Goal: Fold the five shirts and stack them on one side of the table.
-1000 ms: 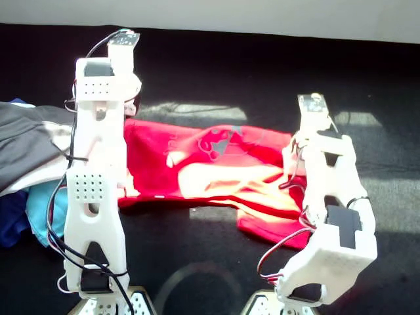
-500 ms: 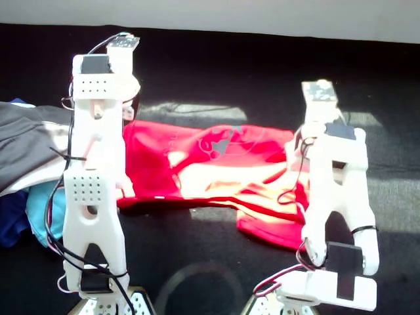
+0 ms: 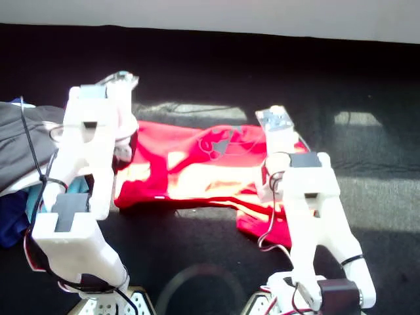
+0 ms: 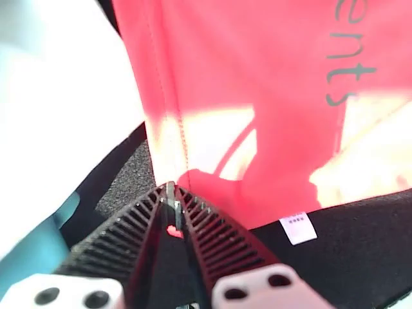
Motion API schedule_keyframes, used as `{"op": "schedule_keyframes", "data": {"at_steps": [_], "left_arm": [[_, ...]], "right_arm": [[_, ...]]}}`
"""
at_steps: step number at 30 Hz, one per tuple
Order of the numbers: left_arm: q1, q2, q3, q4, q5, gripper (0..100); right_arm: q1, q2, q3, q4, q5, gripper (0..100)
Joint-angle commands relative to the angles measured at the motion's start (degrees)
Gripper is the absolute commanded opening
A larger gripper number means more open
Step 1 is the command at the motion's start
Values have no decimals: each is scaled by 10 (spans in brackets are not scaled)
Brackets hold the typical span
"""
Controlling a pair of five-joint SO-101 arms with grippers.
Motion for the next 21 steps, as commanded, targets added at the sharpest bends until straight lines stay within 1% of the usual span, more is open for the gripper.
{"op": "schedule_keyframes", "data": {"at_steps": [1, 4, 6, 8, 12, 14, 18, 21], "left_arm": [[0, -36, 126, -102, -1, 9], [2, -36, 181, -153, -1, 9], [-3, -36, 208, -200, -1, 9], [-14, -42, 218, -224, -1, 9], [-17, -41, 216, -229, 0, 9], [-16, -40, 216, -229, 0, 9], [-16, -38, 217, -225, 0, 9], [-16, -37, 217, -225, 0, 9]], "right_arm": [[-6, -21, 51, -52, 2, 80], [-6, -21, 69, -73, 2, 80], [-9, -21, 72, -68, 2, 80], [-20, -21, 83, -59, 4, 80], [-44, -27, 97, -12, 66, 80], [-30, -29, 79, -3, 83, 80], [26, -28, -4, -42, 65, 80], [31, 11, -40, -79, 57, 80]]}}
